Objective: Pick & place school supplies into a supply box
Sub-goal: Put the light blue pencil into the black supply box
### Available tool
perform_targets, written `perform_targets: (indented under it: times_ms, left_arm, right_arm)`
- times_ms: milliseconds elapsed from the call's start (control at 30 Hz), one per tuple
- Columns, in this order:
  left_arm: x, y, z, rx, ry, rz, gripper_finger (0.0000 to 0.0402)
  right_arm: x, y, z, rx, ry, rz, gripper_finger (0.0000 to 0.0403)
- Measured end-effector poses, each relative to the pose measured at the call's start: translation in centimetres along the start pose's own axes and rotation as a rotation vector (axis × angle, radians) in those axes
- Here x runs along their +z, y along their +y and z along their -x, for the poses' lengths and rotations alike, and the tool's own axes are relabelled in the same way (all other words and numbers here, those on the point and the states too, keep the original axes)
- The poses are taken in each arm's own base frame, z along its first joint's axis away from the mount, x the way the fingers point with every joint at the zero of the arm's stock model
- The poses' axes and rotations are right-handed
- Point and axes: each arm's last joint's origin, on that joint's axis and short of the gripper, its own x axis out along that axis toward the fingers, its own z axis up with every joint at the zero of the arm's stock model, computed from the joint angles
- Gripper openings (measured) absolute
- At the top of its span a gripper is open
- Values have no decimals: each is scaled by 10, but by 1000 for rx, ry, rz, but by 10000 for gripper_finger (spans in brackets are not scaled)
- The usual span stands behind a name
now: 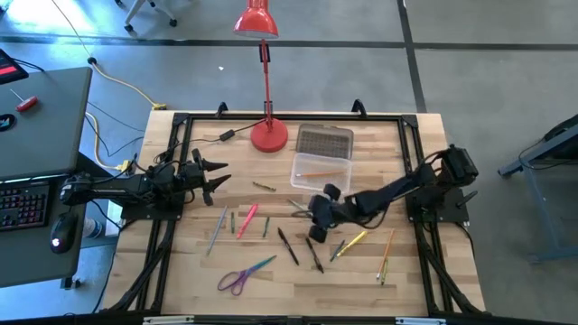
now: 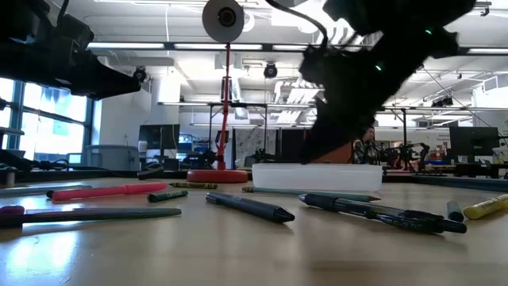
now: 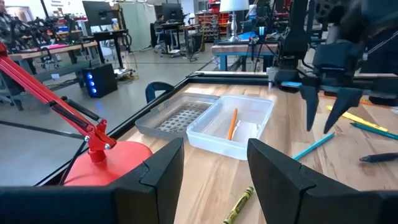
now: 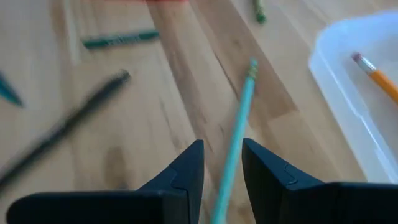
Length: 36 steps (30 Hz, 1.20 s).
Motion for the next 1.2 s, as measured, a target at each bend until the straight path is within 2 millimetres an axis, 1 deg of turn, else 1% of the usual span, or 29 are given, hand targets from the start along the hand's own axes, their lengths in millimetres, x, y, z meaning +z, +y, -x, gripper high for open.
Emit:
perform_targets:
  times_ms: [133,300,500,667,733,800,900,933,1000,1067,1133,1200]
  left_arm:
    - [0,0,0,0,0,7,209]
    - [0,0,0,0,0,46,209]
    - [0,0,0,3,0,46,209]
    - [0,2,0,61,-3,49,209]
    - [0,2,0,78,-3,50,209]
    - [1,2,0,84,-3,50,209]
    - [1,2,0,85,-3,50,209]
    - [0,2,0,86,-3,50,209]
    - [0,2,0,86,-3,50,209]
    - [1,2,0,86,-3,50,209]
    - [0,2,0,80,-3,58,209]
    - [1,1,0,45,-7,77,209]
  right_arm:
    - [-11,1,-1,-32,-25,-6,87]
    - [-28,-2,-14,-23,-13,-30,87]
    - [-36,-1,-27,-39,-13,-14,87]
    - [-43,-3,-36,-87,-9,11,85]
    - [-44,-5,-40,-77,10,9,77]
    - [-43,-8,-42,-50,24,14,60]
    - [-42,-9,-44,-43,21,39,18]
    - [-42,-9,-44,-43,14,53,10]
    - [-39,-7,-44,-40,-6,82,10]
    - [-29,-4,-43,-17,-34,94,15]
    - [-15,1,-38,28,-63,120,12]
    - [2,5,-28,37,-115,174,6]
